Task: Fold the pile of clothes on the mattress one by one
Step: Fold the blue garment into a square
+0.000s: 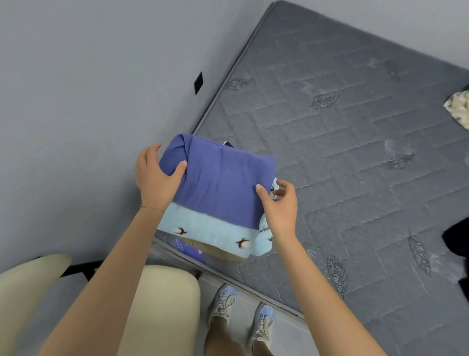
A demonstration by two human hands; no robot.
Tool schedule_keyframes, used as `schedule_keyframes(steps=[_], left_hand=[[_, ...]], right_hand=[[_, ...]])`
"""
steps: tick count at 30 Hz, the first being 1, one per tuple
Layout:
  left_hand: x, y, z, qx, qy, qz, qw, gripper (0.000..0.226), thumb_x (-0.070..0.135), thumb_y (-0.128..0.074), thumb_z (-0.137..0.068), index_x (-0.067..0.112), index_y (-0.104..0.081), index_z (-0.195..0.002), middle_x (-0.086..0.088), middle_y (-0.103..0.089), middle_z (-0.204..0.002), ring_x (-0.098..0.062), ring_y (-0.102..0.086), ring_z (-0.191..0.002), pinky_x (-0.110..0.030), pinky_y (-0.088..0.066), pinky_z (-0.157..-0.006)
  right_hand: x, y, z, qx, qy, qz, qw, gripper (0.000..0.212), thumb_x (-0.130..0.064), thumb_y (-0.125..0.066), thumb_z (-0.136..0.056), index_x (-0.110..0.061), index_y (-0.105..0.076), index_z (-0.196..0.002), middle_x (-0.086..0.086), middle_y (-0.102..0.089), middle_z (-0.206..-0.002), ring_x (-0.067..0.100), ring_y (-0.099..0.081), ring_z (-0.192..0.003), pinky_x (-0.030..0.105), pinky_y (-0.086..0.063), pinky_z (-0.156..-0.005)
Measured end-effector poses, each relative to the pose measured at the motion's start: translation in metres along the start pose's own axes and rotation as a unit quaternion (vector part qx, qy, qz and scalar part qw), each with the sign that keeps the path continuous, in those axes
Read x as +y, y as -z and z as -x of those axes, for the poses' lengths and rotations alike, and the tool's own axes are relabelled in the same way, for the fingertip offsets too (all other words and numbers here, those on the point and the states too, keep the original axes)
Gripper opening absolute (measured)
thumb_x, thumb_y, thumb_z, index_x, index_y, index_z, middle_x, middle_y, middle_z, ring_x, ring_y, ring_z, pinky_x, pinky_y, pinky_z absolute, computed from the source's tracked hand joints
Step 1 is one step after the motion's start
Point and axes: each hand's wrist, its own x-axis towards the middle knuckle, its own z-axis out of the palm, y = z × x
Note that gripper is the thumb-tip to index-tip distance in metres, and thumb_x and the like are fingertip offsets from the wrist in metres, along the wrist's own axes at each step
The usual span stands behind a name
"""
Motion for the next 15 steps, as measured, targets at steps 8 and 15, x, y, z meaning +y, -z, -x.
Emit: schedule_keyframes(steps=[8,15], left_hand=[[0.053,-0.026,0.027,-0.101,-0.212,-0.171,0.957,0.068,0.052,-0.047,-0.084,0.020,-0.042,-0.144,-0.010,-0.031,-0.154,-0.033,-0.019,-0.145,-0.052,-0.014,-0.114],[0.124,-0.083,0.072,-0.180,-0.336,-0.213,0.899,0.074,0.061,-0.040,-0.082,0.024,-0.039,-0.146,-0.005,-0.030,-0.156,-0.028,-0.019,-0.147,-0.050,-0.009,-0.116]], right_hand=[[-0.007,0.039,0.008,0.019,0.144,0.292,0.945,0.071,-0.053,-0.055,-0.090,-0.022,-0.031,-0.149,0.003,-0.035,-0.151,0.025,-0.029,-0.138,0.041,-0.028,-0.109],[0.001,0.124,0.013,0.079,0.126,0.366,0.919,0.075,-0.053,-0.053,-0.091,-0.027,-0.020,-0.153,0.005,-0.020,-0.159,0.027,-0.011,-0.147,0.042,-0.013,-0.116]])
